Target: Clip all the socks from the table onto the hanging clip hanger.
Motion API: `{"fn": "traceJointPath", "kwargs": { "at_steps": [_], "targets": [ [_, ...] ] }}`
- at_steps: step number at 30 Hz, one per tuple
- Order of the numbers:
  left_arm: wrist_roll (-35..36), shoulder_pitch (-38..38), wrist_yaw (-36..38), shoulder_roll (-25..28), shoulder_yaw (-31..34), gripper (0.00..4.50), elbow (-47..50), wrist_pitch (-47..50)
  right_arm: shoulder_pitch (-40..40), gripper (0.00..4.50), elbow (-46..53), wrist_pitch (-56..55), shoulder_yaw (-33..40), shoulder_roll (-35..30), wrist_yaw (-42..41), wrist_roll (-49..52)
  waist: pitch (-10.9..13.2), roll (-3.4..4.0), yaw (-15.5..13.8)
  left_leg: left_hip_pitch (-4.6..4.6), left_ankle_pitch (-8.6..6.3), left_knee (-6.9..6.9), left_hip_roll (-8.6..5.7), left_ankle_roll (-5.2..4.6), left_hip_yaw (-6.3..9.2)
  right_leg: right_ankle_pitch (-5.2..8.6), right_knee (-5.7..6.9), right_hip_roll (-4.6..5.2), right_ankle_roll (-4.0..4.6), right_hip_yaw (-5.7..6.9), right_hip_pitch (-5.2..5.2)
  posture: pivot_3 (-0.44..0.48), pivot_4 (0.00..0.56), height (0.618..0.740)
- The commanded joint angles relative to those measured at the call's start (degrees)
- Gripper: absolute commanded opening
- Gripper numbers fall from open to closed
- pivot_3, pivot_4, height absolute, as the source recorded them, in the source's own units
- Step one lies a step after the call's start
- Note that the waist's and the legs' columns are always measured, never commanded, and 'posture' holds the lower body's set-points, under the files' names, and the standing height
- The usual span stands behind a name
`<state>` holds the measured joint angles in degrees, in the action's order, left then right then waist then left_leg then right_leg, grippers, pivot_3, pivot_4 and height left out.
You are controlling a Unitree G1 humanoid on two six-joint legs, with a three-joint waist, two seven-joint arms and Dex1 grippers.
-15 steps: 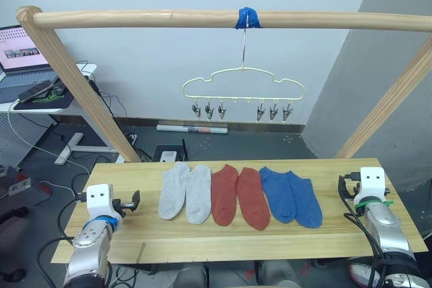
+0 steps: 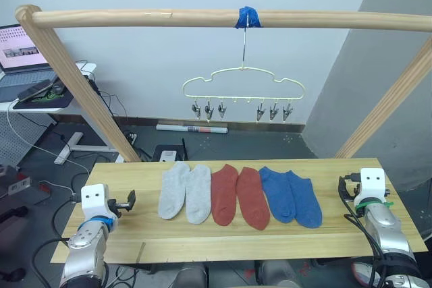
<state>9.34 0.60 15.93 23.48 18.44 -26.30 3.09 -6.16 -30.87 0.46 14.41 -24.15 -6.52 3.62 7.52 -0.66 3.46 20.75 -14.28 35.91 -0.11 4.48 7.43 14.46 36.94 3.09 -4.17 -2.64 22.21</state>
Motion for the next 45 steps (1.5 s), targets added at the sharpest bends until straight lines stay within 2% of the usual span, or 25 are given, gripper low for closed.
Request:
{"fn": "traceJointPath", "kwargs": {
  "at_steps": [1, 5, 11, 14, 18, 20, 23, 27, 29, 30, 31, 40, 43, 45],
  "targets": [
    [1.64, 0.2, 0.74, 0.45, 1.43, 4.45, 3.3, -1.3, 0.09, 4.5, 2.78, -1.88, -0.46, -1.32, -1.08, -0.91, 0.17, -0.01, 0.0, 0.0, 0.0, 0.0, 0.0, 0.0, -0.01, 0.0, 0.0, 0.0, 0.0, 0.0, 0.0, -0.033, 0.125, 0.74],
    [6.47, 1.23, 5.63, -0.79, -0.08, 4.45, 17.62, -1.42, 1.61, 4.5, 9.58, -0.43, -1.82, -1.77, -9.62, 2.55, 1.57, -0.15, -0.14, 0.03, 0.0, 0.02, 0.02, 0.0, 0.0, 0.0, 0.01, 0.01, 0.0, 0.0, 0.01, -0.026, 0.154, 0.74],
    [8.94, 1.22, 6.49, -0.38, -1.2, 4.45, 29.83, 5.02, 4.38, 4.5, 24.94, 5.2, -4.69, -2.28, -20.62, 8.45, 2.86, -0.02, -0.15, 0.1, -0.03, -0.04, 0.04, 0.04, 0.01, 0.05, -0.01, 0.01, -0.09, 0.01, 0.05, -0.027, 0.187, 0.74],
    [9.11, 1.56, 5.97, -0.84, -1.9, 4.45, 34.25, 7.32, 5.4, 4.5, 30.66, 8.18, -6.12, -2.98, -24.22, 10.37, 3.61, -0.07, -0.15, 0.14, -0.04, -0.04, 0.05, 0.06, 0.06, 0.01, -0.02, 0.01, -0.18, 0.05, 0.08, -0.029, 0.196, 0.74],
    [8.49, 1.34, 5.87, -1.76, -6.48, 4.45, 43.69, 9.45, 5.23, 4.5, 40.88, 9.35, -11.09, -4.98, -32.1, 12.93, 5.12, -0.24, -0.18, 0.18, -0.09, -0.02, 0.05, 0.13, 0.06, 0.09, -0.02, 0.02, -0.14, 0.04, 0.09, -0.043, 0.233, 0.74],
    [7.92, -1.06, 3.71, -2.96, -7.77, 4.45, 45.87, 10.88, 4.35, 4.5, 46.57, 12.11, -12.54, -5.06, -35.05, 17.26, 6.14, -0.32, -0.2, 0.21, -0.09, 0.03, 0.05, 0.13, 0.09, 0.12, 0.0, 0.02, -0.09, 0.05, 0.09, -0.048, 0.254, 0.74],
    [7.92, -4.39, 2.17, -4.74, -10.11, 4.45, 48.91, 12.95, 1.01, 4.5, 52.73, 16.13, -14.01, -4.28, -35.14, 20.79, 7.33, -0.5, -0.19, 0.26, -0.09, 0.05, 0.06, 0.14, 0.16, 0.11, 0.03, 0.01, -0.12, 0.11, 0.11, -0.056, 0.281, 0.74],
    [7.39, -7.95, 0.29, -6.53, -12.07, 4.45, 49.56, 14.89, -5.47, 4.5, 57.4, 19.73, -16.0, -3.46, -34.61, 23.17, 8.23, -0.57, -0.03, 0.42, -0.12, 0.05, 0.05, 0.19, 0.13, -0.02, -0.07, 0.01, -0.43, 0.11, 0.23, -0.075, 0.304, 0.74],
    [6.82, -9.36, 0.01, -7.0, -12.49, 4.45, 48.54, 14.32, -8.35, 4.5, 58.45, 20.99, -16.64, -2.77, -34.02, 23.81, 8.33, -0.57, -0.01, 0.95, -0.12, 0.08, 0.05, 0.19, 0.13, -0.04, 0.0, 0.01, -0.42, 0.1, 0.81, -0.084, 0.309, 0.74],
    [6.55, -9.75, 0.12, -7.03, -12.49, 4.45, 48.25, 13.98, -9.29, 4.5, 58.89, 21.49, -16.92, -2.46, -33.74, 23.98, 8.47, -0.6, -0.01, 1.3, -0.12, 0.13, 0.05, 0.18, 0.15, -0.22, 0.1, 0.0, -0.13, 0.12, 1.19, -0.09, 0.312, 0.74],
    [5.98, -10.45, -0.26, -7.18, -12.42, 4.45, 47.56, 13.42, -10.27, 4.5, 59.17, 21.99, -17.09, -2.1, -33.67, 24.38, 8.62, -0.61, -0.02, 1.32, -0.12, 0.13, 0.05, 0.18, 0.17, -0.24, 0.13, 0.0, -0.1, 0.14, 1.21, -0.09, 0.312, 0.74],
    [4.35, -16.75, -2.26, -9.1, -12.41, 4.45, 41.43, 10.24, -14.34, 4.5, 59.01, 23.36, -18.4, -0.39, -33.05, 24.8, 9.26, -0.66, -0.01, 1.84, -0.13, 0.16, 0.01, 0.17, 0.19, -0.25, 0.08, 0.05, -0.09, 0.21, 1.61, -0.12, 0.324, 0.74],
    [4.77, -20.14, -1.29, -9.98, -12.72, 3.9, 38.23, 8.22, -15.29, 4.5, 58.95, 23.11, -18.69, 0.03, -33.54, 24.96, 9.33, -0.67, 0.05, 2.1, -0.11, 0.24, 0.01, 0.16, 0.19, -0.3, 0.2, 0.04, -0.05, 0.21, 1.91, -0.124, 0.326, 0.74],
    [4.7, -20.95, -0.81, -9.99, -12.92, 3.3, 37.5, 8.17, -15.84, 4.5, 59.13, 23.48, -18.79, 0.21, -33.39, 25.12, 9.33, -0.67, 0.32, 2.1, -0.11, 0.26, 0.02, 0.16, 0.18, -0.33, 0.19, 0.03, -0.04, 0.21, 1.9, -0.131, 0.327, 0.74]
  ]
}}
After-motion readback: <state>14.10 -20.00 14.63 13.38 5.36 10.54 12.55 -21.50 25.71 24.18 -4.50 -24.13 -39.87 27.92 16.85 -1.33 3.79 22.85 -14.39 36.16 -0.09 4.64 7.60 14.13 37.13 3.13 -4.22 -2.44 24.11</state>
